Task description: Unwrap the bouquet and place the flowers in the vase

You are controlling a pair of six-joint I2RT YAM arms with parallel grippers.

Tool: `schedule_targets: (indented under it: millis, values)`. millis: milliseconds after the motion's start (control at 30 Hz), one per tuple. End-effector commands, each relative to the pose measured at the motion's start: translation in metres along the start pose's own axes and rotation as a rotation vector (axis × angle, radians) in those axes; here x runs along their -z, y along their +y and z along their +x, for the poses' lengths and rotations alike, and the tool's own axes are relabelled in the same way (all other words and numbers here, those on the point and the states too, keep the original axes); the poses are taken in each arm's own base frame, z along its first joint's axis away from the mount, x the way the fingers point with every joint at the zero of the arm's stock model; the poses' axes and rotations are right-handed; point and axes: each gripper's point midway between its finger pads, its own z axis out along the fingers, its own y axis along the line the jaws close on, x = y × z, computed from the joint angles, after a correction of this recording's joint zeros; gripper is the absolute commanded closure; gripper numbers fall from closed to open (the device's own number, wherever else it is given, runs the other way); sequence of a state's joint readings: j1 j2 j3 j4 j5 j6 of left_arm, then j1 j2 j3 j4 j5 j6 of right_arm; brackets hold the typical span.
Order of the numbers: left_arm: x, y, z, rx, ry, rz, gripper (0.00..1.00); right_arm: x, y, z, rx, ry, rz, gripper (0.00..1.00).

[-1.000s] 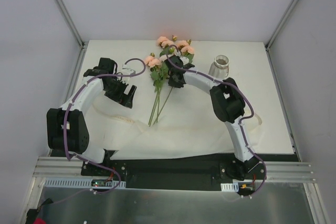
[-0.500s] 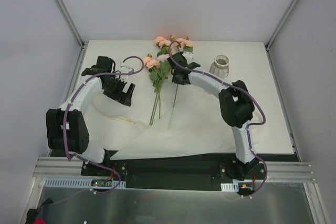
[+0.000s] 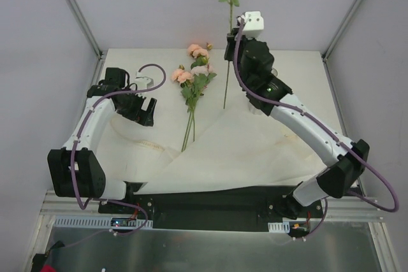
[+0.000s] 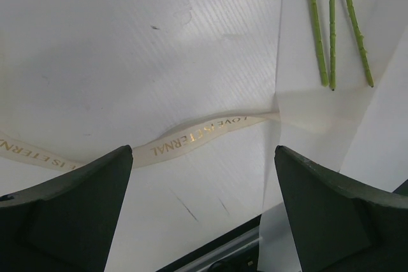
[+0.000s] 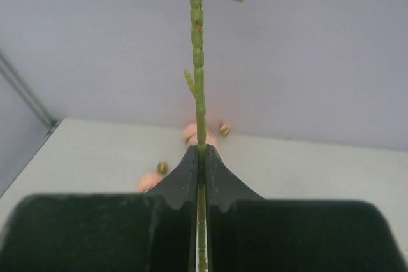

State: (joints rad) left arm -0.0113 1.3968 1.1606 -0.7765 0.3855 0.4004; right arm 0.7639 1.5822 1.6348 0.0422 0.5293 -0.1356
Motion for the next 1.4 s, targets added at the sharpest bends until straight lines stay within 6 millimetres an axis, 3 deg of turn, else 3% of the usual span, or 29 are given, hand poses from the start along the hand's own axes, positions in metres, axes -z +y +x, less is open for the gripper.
schedule_targets:
  millis: [0,33,267,433,633,900,1133,1367]
  values:
    - [0.014,-0.011,-0.002,0.01,-0.023,0.025,0.06,0.022,-0.051,-0.097,0.151,-0.375,0.116,0.99]
    - [0.014,-0.011,-0.002,0.012,-0.024,0.028,0.06,0.03,-0.06,-0.112,0.143,-0.414,0.129,0.99]
    - [0.016,-0.014,-0.002,0.011,-0.032,0.036,0.06,0.047,-0.121,-0.154,0.137,-0.573,0.169,0.99]
    - [0.016,-0.012,-0.003,0.005,-0.03,0.03,0.06,0.055,-0.137,-0.18,0.116,-0.627,0.174,0.99]
    - [0.016,-0.012,-0.004,0.006,-0.028,0.033,0.06,0.058,-0.152,-0.19,0.112,-0.647,0.203,0.99]
    - [0.016,-0.012,-0.006,0.005,-0.027,0.033,0.06,0.051,-0.169,-0.178,0.13,-0.622,0.233,0.99]
    - [0.019,-0.012,-0.009,0.007,-0.037,0.029,0.06,0.032,-0.174,-0.125,0.143,-0.53,0.227,0.99]
    - [0.021,-0.011,-0.007,-0.003,-0.039,0.017,0.06,0.037,-0.175,-0.089,0.104,-0.423,0.233,0.99]
